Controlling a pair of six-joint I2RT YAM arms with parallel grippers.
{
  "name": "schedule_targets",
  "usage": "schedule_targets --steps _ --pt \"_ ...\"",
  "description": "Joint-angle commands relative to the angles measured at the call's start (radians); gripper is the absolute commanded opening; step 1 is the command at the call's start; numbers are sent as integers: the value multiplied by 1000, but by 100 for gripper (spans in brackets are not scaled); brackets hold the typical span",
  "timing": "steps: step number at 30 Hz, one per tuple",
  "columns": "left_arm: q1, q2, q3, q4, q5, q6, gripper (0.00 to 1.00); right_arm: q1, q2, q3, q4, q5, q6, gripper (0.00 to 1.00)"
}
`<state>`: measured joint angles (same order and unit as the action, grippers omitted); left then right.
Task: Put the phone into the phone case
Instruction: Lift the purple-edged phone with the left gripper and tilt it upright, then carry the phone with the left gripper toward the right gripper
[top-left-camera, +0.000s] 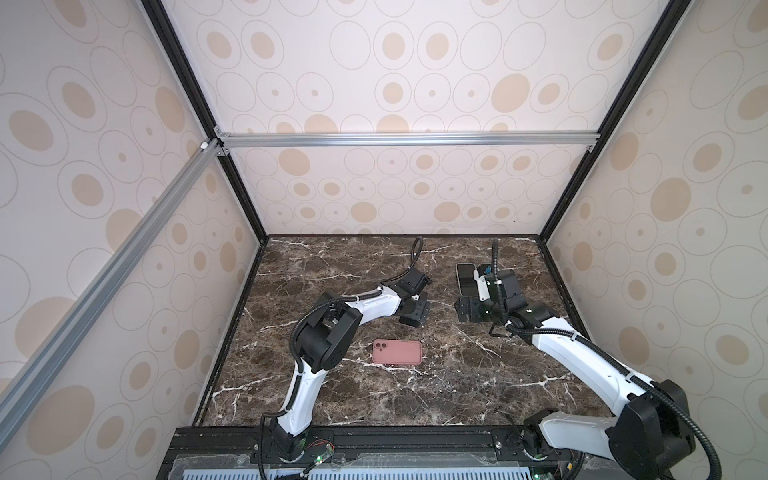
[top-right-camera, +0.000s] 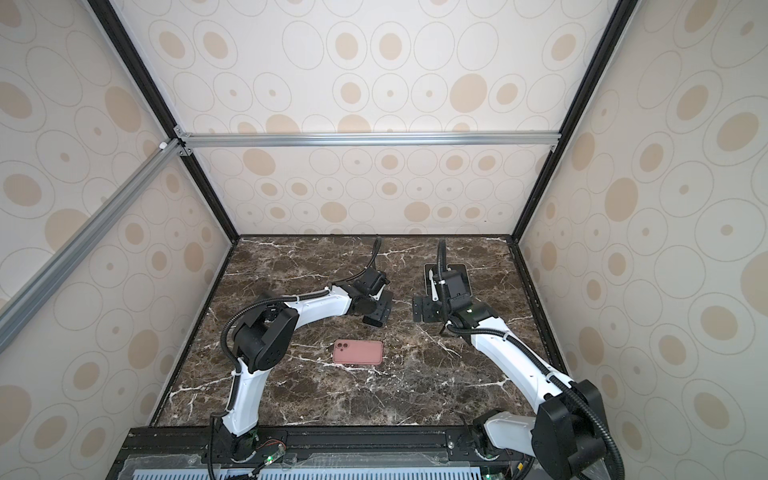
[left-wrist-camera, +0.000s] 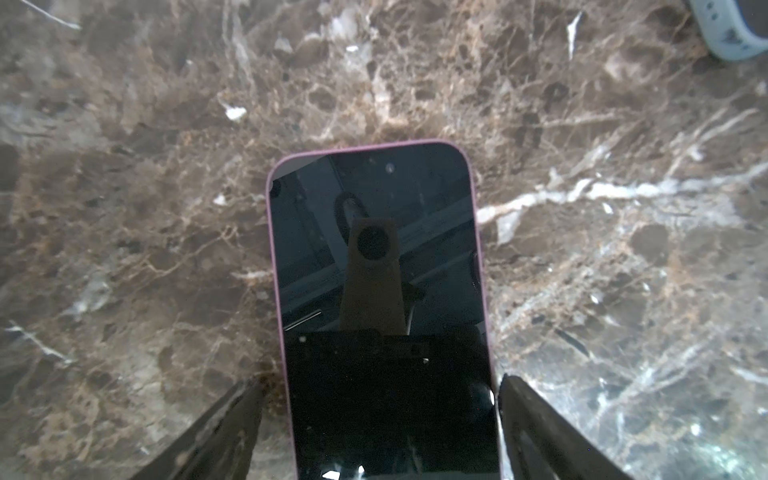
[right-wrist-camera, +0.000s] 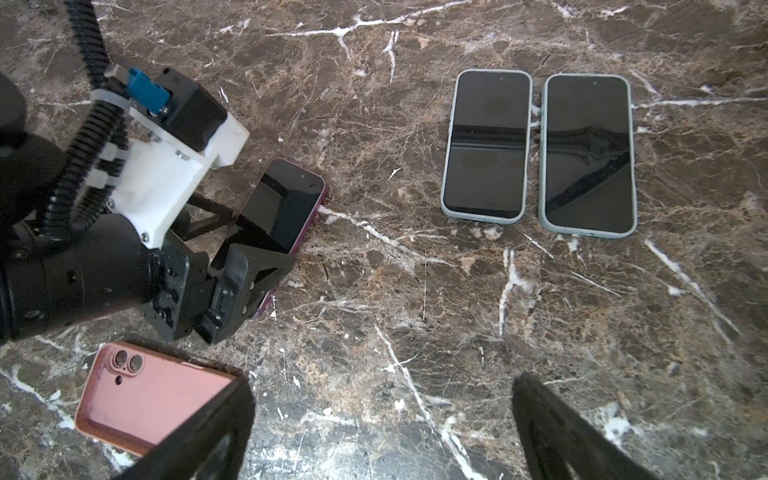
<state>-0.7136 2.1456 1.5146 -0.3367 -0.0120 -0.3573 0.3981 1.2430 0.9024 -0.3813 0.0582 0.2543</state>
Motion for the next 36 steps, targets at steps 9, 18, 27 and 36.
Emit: schedule_targets --steps 9,18,27,36 --pt "-13 48 46 -90 -50 -25 78 -5 -7 -4 -10 21 -11 99" --pt "-26 73 39 -120 -108 -32 77 -8 -11 -11 -12 30 -14 99" --pt "-27 90 38 -125 -89 -16 67 -12 -17 -16 -11 33 -14 99" --pt "-28 55 35 -120 -83 30 39 -21 -14 -30 -6 -10 0 96"
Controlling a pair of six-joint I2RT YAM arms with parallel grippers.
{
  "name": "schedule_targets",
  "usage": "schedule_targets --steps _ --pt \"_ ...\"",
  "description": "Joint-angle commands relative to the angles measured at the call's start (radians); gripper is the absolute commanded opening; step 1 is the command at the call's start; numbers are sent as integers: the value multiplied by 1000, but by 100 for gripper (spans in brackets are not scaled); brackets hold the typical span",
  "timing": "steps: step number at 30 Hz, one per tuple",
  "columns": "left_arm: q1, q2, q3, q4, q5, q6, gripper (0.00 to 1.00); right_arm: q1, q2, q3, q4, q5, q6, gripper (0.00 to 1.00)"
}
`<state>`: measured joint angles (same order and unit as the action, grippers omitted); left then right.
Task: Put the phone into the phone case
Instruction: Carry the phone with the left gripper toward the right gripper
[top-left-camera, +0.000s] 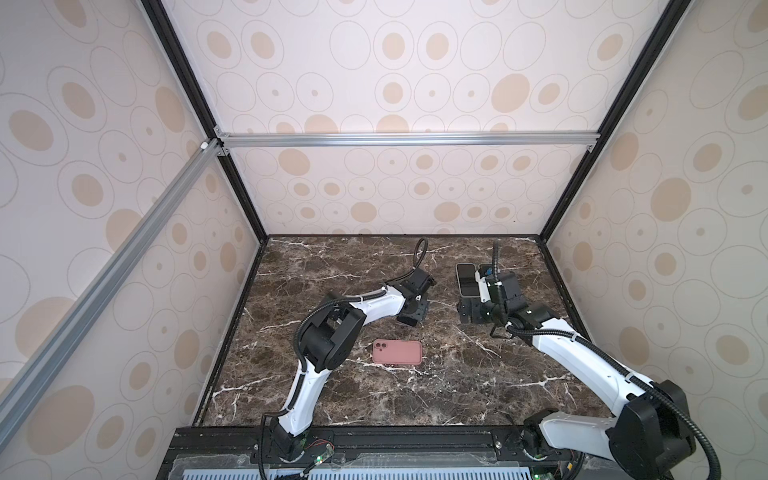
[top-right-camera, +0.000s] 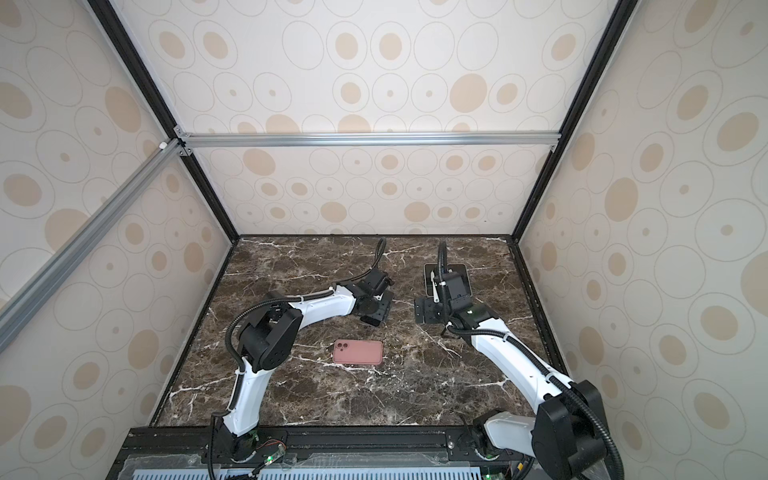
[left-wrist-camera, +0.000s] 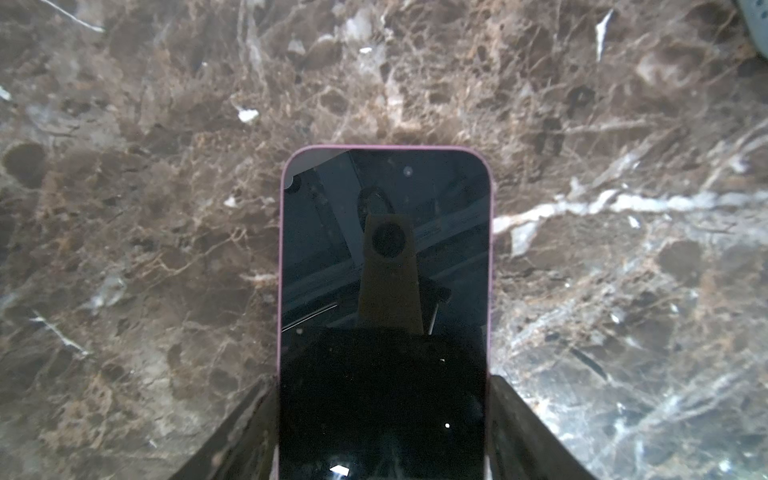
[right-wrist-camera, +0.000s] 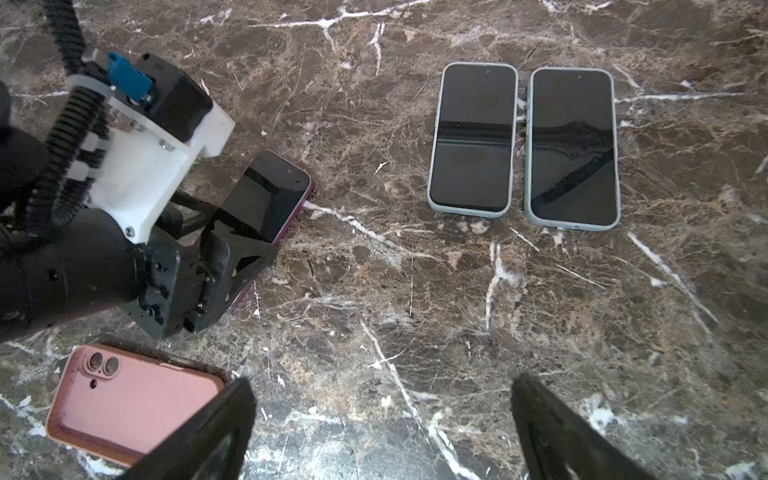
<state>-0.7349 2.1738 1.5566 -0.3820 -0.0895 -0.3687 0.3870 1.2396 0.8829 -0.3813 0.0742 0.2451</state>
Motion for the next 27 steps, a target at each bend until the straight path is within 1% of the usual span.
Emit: schedule_targets --steps 1,4,12,16,19,22,26,27 --pt "-7 20 -4 -78 -3 51 34 -8 -4 -9 -9 -45 10 95" --pt "-5 -9 -2 -70 15 73 28 -9 11 -7 -18 -72 16 91" --pt "-3 -122 -25 -11 66 126 15 -10 18 6 -27 -145 35 87" --pt "0 -184 -52 31 83 142 10 -13 44 19 -49 -152 37 85" --pt "3 -228 -83 64 107 150 10 -20 60 19 -51 -184 52 83" --pt "5 -266 -102 78 140 163 10 -31 75 27 -47 -248 71 82" --pt "6 -323 -144 107 200 181 9 -66 75 20 29 -432 112 82" --pt "6 -339 -164 124 220 184 9 -72 72 16 48 -463 127 82"
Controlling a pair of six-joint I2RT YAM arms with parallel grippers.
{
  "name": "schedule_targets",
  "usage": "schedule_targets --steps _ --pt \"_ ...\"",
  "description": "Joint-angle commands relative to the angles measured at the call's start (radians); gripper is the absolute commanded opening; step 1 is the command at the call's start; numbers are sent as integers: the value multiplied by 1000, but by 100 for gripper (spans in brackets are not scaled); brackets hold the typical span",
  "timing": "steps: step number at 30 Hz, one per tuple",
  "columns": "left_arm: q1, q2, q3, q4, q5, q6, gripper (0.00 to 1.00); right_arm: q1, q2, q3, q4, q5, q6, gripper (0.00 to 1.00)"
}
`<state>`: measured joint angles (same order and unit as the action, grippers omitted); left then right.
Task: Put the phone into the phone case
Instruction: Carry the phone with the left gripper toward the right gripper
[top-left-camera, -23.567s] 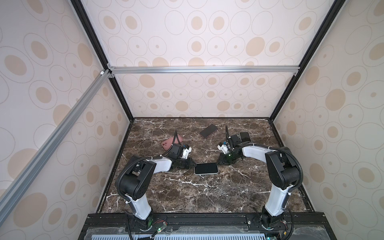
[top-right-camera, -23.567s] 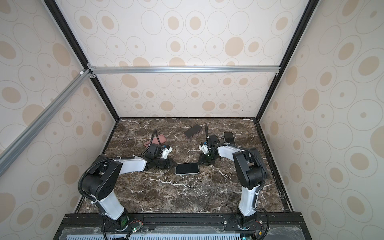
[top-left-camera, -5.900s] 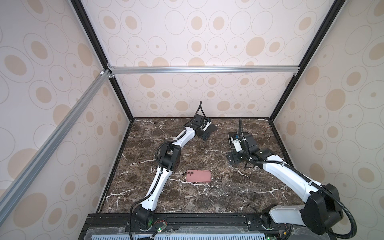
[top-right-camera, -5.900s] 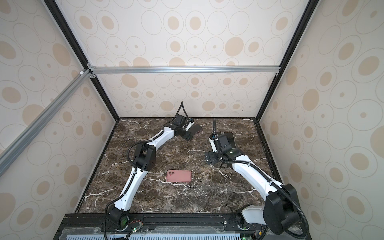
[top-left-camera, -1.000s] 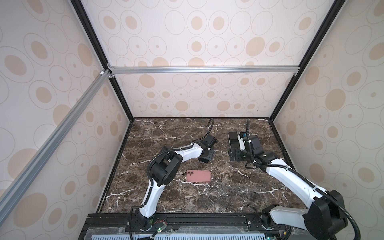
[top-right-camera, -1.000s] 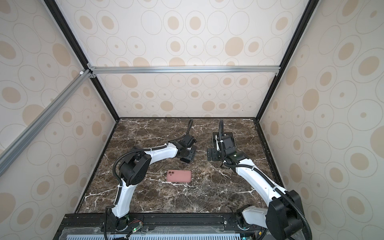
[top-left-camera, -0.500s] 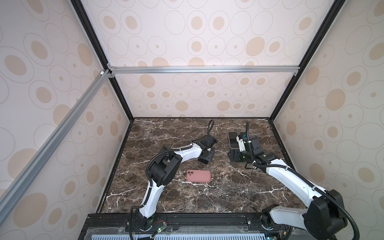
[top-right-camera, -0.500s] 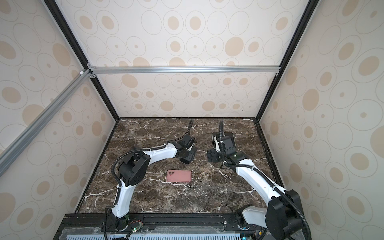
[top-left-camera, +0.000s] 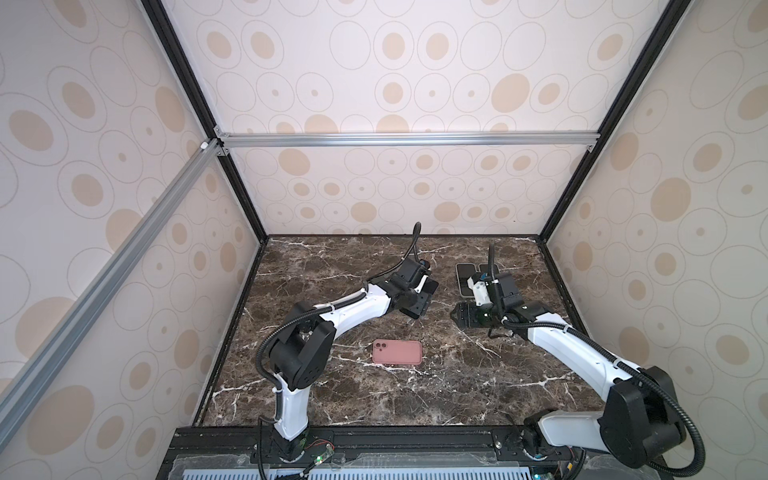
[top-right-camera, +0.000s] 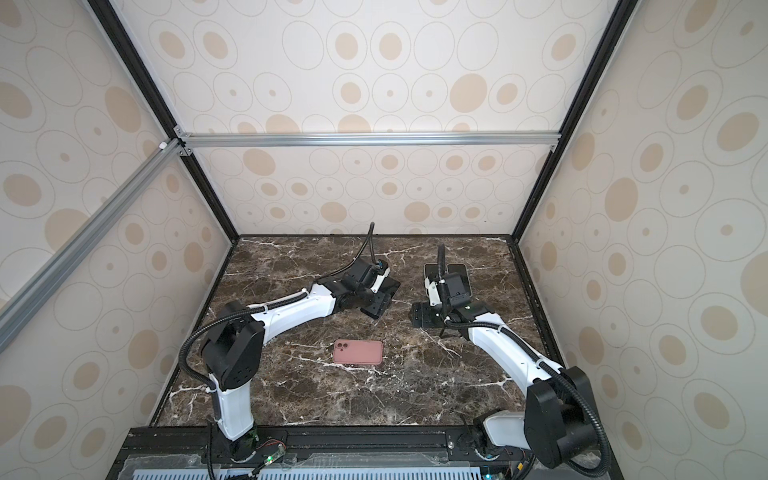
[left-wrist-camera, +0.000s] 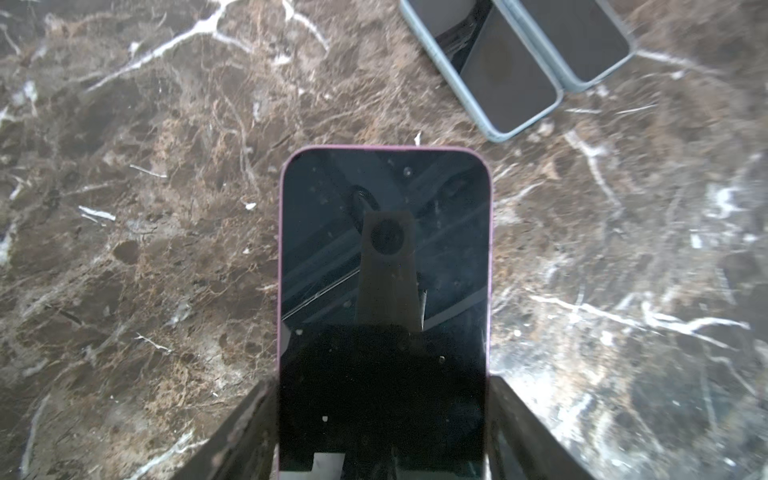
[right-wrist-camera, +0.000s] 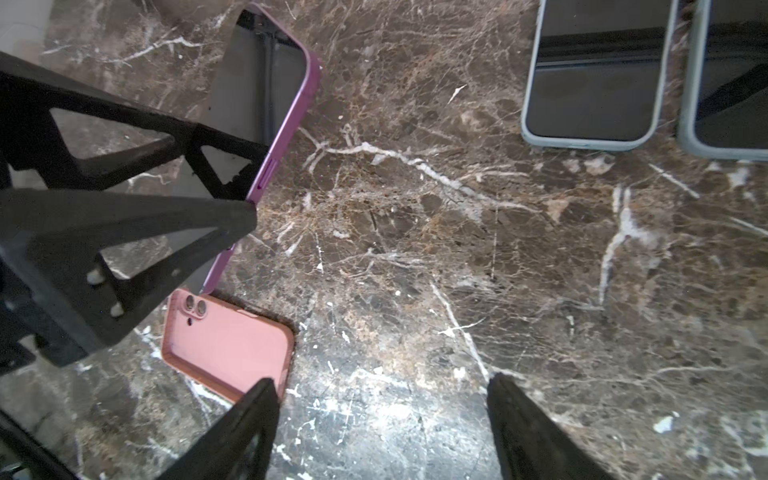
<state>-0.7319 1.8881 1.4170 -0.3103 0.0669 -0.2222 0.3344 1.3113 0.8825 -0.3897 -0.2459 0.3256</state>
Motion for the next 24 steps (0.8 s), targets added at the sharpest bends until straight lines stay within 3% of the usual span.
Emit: schedule_targets --steps 1,8,15,24 --pt "4 -73 -48 77 85 41 9 -25 0 13 78 -172 61 81" --pt "13 -168 -175 240 200 23 9 -50 -12 -8 228 -313 177 77" --pt "14 -217 -251 365 253 -9 9 -50 44 -18 366 -432 270 63" --pt "15 -255 -308 457 272 -28 9 -51 73 -3 371 -420 282 56"
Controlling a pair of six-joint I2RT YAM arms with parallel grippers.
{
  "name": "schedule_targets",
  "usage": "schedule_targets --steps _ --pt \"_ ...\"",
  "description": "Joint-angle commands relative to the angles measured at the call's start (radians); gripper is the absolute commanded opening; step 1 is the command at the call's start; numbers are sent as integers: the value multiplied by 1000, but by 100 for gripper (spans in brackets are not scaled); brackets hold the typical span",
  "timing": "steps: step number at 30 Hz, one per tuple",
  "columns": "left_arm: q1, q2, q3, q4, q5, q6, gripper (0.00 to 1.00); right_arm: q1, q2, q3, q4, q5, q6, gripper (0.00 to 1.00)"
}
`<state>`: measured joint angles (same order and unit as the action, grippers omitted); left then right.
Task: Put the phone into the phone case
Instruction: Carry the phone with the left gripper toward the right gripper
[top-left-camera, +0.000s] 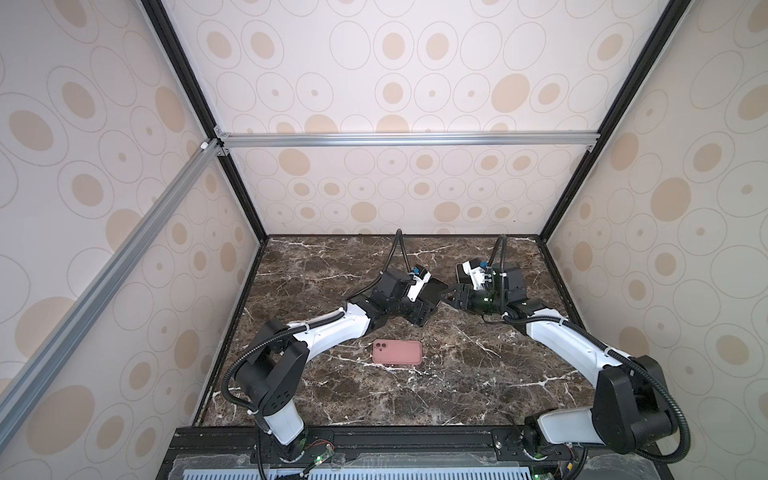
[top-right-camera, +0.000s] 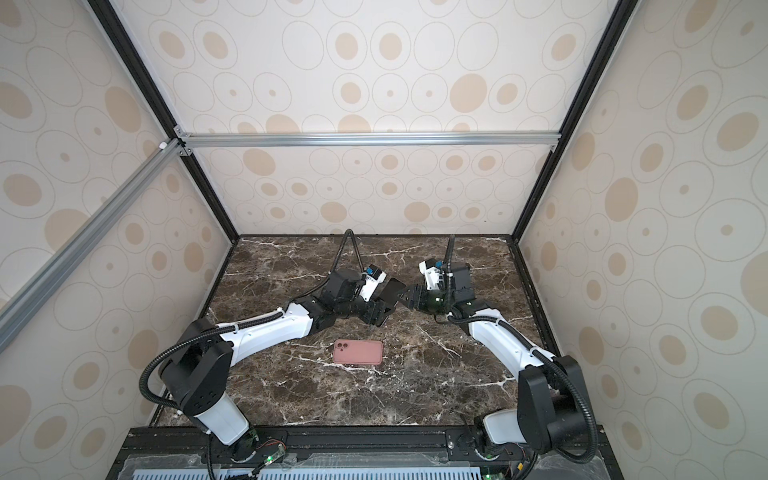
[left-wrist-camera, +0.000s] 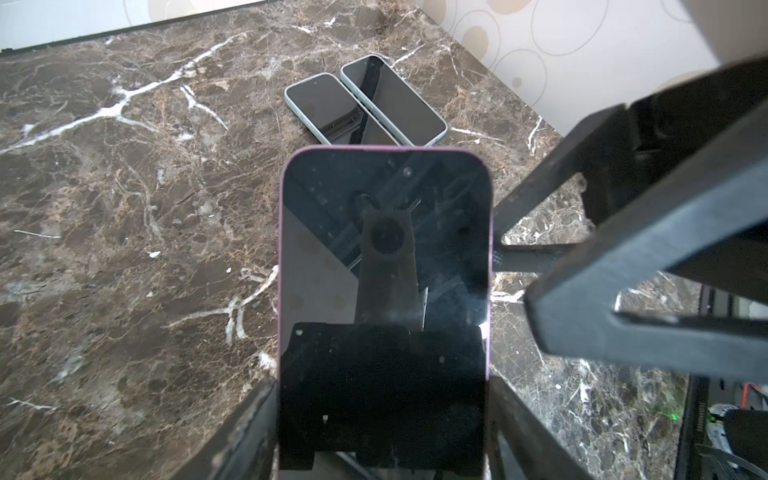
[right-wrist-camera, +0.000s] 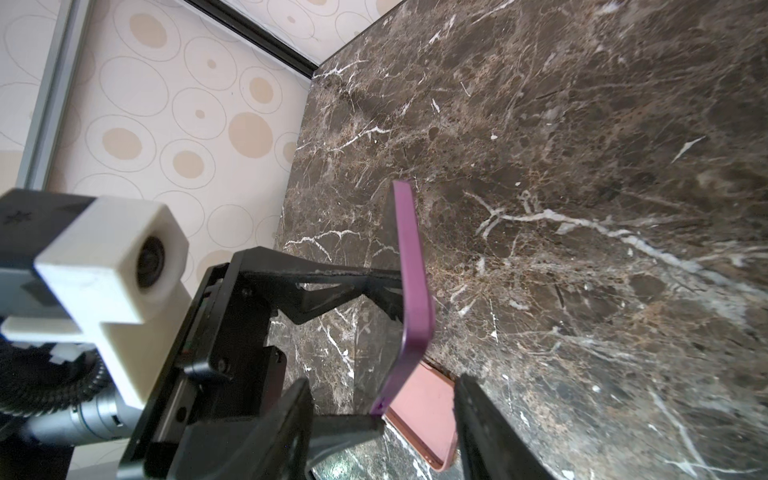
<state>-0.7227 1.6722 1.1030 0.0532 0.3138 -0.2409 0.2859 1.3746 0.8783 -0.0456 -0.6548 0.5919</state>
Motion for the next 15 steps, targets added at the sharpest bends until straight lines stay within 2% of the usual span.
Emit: schedule_targets --steps 1,6,15 --pt "6 -40 5 97 28 -10 9 -2 12 3 31 -15 16 54" --pt "6 -39 0 124 56 -22 9 -2 38 3 69 -44 34 36" --pt "5 -39 -8 158 101 -39 9 -2 43 -25 148 -52 61 31"
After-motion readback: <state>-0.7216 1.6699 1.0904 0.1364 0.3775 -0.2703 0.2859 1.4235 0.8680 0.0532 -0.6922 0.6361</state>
